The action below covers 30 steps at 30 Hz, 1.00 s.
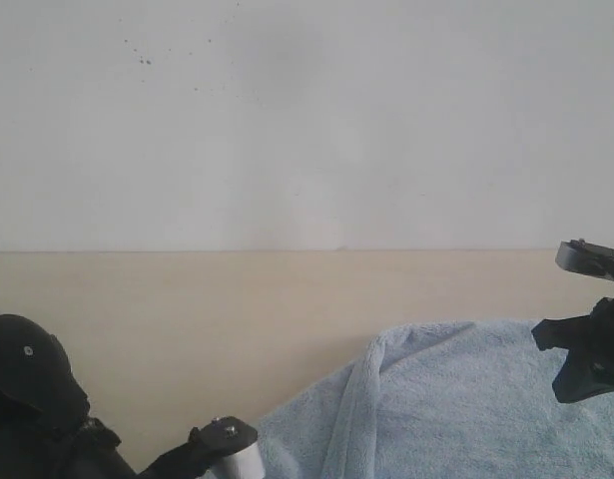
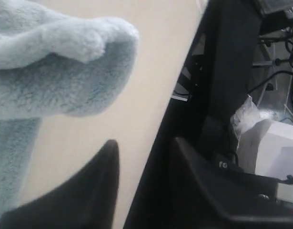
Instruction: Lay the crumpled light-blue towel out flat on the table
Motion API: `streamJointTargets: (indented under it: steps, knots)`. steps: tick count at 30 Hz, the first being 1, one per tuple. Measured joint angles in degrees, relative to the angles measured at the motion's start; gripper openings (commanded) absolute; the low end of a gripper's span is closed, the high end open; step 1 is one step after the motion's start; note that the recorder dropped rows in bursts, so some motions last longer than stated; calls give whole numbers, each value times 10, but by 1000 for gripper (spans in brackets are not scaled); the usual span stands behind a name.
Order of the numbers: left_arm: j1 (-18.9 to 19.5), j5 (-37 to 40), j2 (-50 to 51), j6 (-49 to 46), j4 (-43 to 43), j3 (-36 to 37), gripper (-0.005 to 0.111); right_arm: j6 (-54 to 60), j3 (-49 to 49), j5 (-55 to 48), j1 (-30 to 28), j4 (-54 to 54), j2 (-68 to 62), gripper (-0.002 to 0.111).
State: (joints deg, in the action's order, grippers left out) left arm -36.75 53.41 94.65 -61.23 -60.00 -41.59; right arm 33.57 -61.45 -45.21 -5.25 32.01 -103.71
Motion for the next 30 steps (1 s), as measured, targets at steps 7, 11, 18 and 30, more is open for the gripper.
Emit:
streamJointTargets:
  steps: [7, 11, 18, 30]
  knots:
    - [12, -38, -24, 16, 5, -41, 9, 2, 0, -2, 0, 2, 0, 0]
    - [20, -91, -35, 47, -8, -74, 34, 2, 0, -1, 0, 3, 0, 0]
    - [20, -122, 8, 181, -65, -83, 60, 5, 0, 1, 0, 3, 0, 0]
    - [20, -46, 44, 311, -27, -83, 60, 5, 0, 3, 0, 3, 0, 0]
